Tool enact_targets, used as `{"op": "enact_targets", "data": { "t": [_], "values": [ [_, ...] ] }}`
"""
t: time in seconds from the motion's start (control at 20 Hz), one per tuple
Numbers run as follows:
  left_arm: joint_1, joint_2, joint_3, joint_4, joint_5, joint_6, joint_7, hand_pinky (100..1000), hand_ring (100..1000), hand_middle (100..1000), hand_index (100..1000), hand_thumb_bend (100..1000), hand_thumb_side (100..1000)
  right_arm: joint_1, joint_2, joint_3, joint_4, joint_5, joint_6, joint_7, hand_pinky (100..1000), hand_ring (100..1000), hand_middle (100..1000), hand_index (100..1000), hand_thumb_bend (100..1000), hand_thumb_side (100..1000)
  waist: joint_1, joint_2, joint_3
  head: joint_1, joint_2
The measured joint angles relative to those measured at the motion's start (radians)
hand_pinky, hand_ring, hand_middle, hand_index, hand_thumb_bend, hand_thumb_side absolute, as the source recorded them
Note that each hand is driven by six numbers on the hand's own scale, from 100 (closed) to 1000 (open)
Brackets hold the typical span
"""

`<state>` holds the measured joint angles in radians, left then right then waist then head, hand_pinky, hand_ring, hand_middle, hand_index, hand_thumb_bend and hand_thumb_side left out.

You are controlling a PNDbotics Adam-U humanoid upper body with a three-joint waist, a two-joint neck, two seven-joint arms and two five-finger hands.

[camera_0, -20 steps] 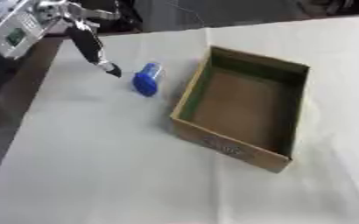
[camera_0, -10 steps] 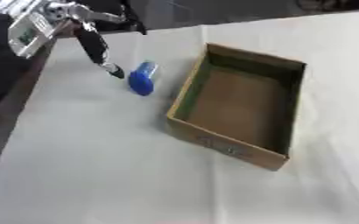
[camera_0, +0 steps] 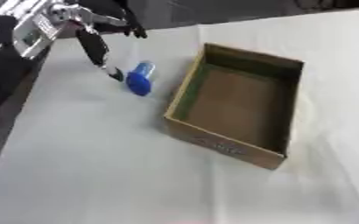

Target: Pick up objects on the table and place them in the box.

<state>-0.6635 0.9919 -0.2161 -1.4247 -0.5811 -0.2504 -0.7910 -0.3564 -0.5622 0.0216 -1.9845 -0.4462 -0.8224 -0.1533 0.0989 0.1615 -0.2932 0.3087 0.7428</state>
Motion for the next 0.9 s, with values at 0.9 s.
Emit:
{"op": "enact_targets", "data": {
  "t": [0.9],
  "values": [
    [-0.037, -0.019, -0.006, 0.053, 0.028, 0.040, -0.087, 722, 778, 850, 961, 691, 359, -0.031, 0.007, -0.001, 0.000, -0.025, 0.006, -0.004, 202, 366, 329, 439, 100, 991, 0.011, 0.027, -0.020, 0.018, -0.026]
  ]
}}
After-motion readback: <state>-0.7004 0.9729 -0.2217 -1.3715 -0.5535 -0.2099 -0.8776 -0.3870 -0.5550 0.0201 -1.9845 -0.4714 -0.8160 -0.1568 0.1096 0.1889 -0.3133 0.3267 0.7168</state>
